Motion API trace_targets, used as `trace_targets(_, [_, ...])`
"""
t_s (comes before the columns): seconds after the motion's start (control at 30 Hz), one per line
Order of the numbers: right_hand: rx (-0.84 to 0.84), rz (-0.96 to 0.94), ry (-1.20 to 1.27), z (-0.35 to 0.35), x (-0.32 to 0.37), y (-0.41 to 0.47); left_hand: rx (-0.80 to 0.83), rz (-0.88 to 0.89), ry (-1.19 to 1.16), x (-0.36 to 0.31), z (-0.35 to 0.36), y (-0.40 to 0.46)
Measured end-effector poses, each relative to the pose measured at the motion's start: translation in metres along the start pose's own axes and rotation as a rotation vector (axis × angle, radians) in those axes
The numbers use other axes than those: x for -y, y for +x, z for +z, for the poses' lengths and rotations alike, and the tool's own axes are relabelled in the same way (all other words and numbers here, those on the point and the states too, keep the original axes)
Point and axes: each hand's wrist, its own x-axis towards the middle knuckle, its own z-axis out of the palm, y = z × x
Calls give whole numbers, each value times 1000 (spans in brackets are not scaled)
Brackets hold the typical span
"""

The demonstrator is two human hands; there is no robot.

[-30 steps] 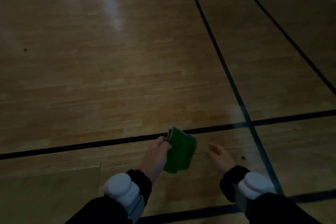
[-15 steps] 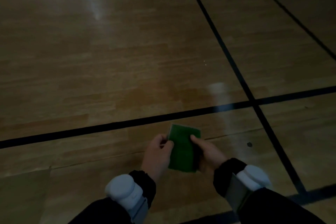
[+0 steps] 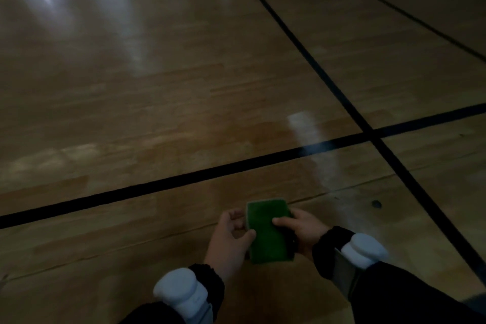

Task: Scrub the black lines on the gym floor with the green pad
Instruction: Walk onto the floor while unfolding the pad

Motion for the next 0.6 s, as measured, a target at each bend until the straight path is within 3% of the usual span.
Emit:
trace_targets(0.17, [-70, -53, -37, -33, -22, 15, 5, 61, 134, 12, 35, 7])
trace_targets(0.3, [-136, -169, -32, -72, -16, 20, 114, 82, 111, 8, 59, 23])
trace_targets(0.43, [-470, -247, -662, -111, -27, 40, 86, 38, 358, 16, 68, 48])
trace_targets(0.6, [-344, -303, -1220, -98, -57, 50, 71, 37, 637, 42, 54, 53])
